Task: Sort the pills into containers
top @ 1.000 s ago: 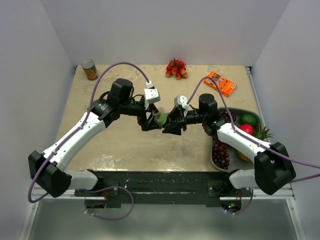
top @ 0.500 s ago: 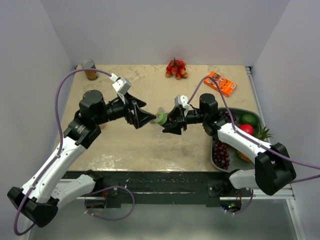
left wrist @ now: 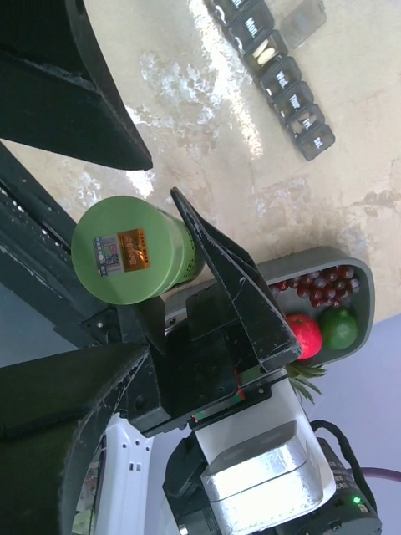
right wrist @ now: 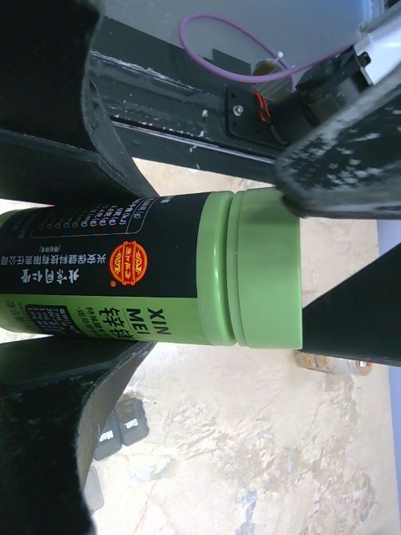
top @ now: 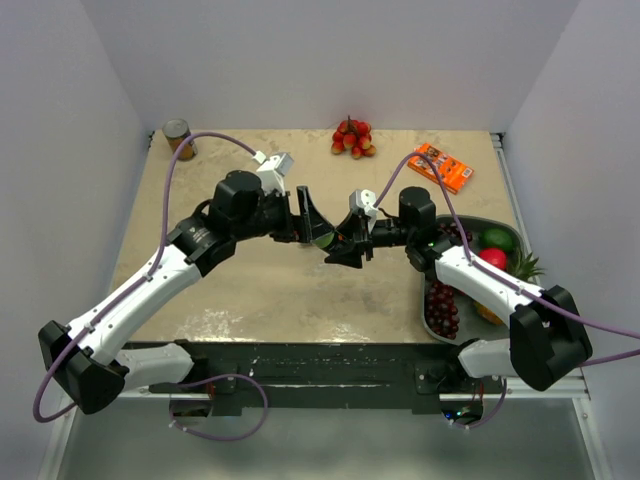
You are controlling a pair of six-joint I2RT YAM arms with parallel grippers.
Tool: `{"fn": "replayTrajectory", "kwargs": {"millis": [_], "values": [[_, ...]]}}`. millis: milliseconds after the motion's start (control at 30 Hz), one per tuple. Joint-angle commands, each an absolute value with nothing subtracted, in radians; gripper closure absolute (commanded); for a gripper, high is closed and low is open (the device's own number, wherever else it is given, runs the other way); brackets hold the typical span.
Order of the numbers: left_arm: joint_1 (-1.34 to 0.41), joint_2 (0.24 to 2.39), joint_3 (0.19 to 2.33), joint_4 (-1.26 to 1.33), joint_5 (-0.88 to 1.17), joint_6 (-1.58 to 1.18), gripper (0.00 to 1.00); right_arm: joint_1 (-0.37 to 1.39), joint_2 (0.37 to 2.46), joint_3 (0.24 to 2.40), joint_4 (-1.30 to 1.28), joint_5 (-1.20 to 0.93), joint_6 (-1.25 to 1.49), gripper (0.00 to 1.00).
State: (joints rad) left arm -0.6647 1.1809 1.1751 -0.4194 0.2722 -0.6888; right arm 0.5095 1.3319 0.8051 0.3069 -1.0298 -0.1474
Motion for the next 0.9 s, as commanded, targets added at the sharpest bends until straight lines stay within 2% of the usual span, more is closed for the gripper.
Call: {"fn": "replayTrajectory", "kwargs": {"millis": [0, 200, 233, 267, 333, 433, 500, 533, 600, 633, 700, 733, 800, 833, 867], "values": [[-0.695, 1.198, 1.218, -0.411, 0.230, -0.700, 0.18, 0.506, 1.292, 0.831, 0.347, -1.020, -0.158, 1.00], [-0.710, 1.218, 1.224, -0.434, 0.258, -0.643, 0.48, 0.506, 1.290, 0.831, 0.347, -1.020, -0.160, 1.00], [-0.712, 1.219, 1.226, -0.436, 0.265, -0.626, 0.65, 0.508, 1.290, 0.831, 0.345, -1.020, -0.158, 1.00], [-0.712, 1.218, 1.227, -0.437, 0.291, -0.571, 0.75, 0.508, 1.292, 0.831, 0.347, -1.020, -0.158, 1.00], [-0.710, 1.215, 1.223, -0.440, 0.311, -0.494, 0.87, 0.506, 1.293, 0.831, 0.345, -1.022, -0.158, 1.00], [-0.707, 1.216, 1.207, -0.413, 0.558, -0.154, 0.88, 0.506, 1.290, 0.831, 0.347, -1.031, -0.160, 1.00], [-0.706, 1.248, 1.200, -0.466, 0.812, 0.146, 0.82, 0.506, 1.287, 0.830, 0.347, -1.037, -0.163, 1.00], [-0.706, 1.268, 1.218, -0.521, 0.895, 0.263, 0.71, 0.506, 1.287, 0.830, 0.347, -1.043, -0.163, 1.00], [-0.704, 1.336, 1.235, -0.630, 0.931, 0.431, 0.56, 0.506, 1.285, 0.828, 0.345, -1.043, -0.169, 1.00], [-0.703, 1.357, 1.250, -0.640, 0.892, 0.457, 0.53, 0.508, 1.285, 0.827, 0.344, -1.043, -0.172, 1.00], [-0.671, 1.408, 1.261, -0.582, 0.852, 0.373, 0.43, 0.508, 1.282, 0.827, 0.338, -1.045, -0.181, 1.00], [-0.654, 1.414, 1.259, -0.454, 0.812, 0.280, 0.41, 0.506, 1.281, 0.828, 0.334, -1.042, -0.186, 1.00], [-0.600, 1.411, 1.266, -0.391, 0.844, 0.106, 0.36, 0.508, 1.278, 0.830, 0.324, -1.039, -0.198, 1.00], [-0.591, 1.396, 1.237, -0.297, 0.845, 0.060, 0.26, 0.506, 1.278, 0.831, 0.322, -1.039, -0.199, 1.00], [-0.581, 1.347, 1.214, -0.243, 0.825, -0.048, 0.10, 0.506, 1.279, 0.831, 0.321, -1.040, -0.201, 1.00]]}}
